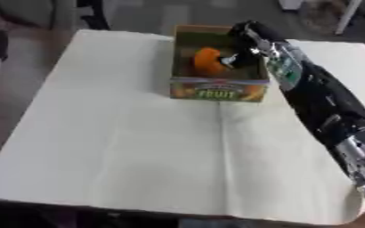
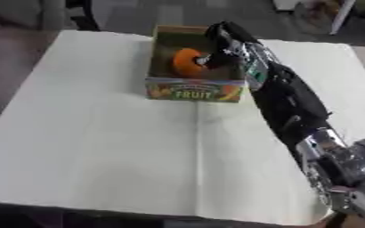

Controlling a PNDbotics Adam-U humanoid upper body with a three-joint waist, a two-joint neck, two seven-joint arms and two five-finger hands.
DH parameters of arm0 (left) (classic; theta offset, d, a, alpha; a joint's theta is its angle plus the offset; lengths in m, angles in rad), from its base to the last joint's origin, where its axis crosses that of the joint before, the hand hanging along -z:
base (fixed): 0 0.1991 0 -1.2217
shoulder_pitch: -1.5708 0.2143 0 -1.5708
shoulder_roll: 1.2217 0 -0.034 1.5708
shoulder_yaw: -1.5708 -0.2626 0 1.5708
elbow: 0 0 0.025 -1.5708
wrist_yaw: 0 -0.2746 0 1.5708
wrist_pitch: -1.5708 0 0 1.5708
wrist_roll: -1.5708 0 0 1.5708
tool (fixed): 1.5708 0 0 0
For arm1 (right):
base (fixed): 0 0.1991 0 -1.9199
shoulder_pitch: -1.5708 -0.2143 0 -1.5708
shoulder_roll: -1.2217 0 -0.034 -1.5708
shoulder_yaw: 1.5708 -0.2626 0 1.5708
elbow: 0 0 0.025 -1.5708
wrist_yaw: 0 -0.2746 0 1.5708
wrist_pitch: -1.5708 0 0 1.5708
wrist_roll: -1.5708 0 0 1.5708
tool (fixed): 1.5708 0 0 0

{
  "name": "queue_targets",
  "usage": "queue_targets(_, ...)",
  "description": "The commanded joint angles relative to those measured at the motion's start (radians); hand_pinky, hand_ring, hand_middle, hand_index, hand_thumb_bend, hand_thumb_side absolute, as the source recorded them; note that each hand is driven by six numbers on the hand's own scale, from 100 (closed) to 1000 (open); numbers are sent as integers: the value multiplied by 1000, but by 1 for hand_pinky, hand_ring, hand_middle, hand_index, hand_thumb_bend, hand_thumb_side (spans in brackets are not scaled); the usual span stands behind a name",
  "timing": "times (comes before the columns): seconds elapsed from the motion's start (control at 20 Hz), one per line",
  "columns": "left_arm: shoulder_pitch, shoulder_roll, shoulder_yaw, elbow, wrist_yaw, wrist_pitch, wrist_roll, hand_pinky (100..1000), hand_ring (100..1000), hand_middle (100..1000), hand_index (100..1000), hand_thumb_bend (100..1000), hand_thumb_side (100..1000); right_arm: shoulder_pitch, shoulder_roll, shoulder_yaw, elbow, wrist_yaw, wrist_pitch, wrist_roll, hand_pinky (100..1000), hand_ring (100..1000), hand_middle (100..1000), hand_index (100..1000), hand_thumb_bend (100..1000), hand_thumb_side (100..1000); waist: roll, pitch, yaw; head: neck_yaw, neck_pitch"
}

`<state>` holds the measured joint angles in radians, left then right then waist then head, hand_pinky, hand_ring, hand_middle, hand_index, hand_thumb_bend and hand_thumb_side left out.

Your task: Pick up objects on the table and place them in the box.

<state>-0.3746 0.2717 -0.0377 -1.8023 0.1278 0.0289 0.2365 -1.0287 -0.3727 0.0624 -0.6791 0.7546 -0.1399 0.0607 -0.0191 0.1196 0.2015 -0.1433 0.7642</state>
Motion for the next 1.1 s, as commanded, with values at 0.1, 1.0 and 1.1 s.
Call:
queue_targets(0.1, 0, 20, 14, -13, -6, -2, 9, 618, 590, 572, 728, 664, 369, -1, -95, -14, -91, -117, 13, -24, 603, 728, 664, 792, 447, 322, 1, -23, -16, 19, 6)
queue_targets(1.0, 35, 34, 26, -4, -14, -4, 22, 616, 589, 570, 726, 664, 370, 126, -287, -96, 156, -506, 113, -173, 576, 702, 614, 786, 450, 325, 1, -41, -93, 52, 6)
queue_targets(1.1, 37, 34, 25, -3, -14, -4, 22, 616, 589, 570, 726, 663, 370, 114, -287, -91, 218, -530, 110, -185, 576, 700, 612, 785, 449, 323, 1, -41, -92, 52, 6)
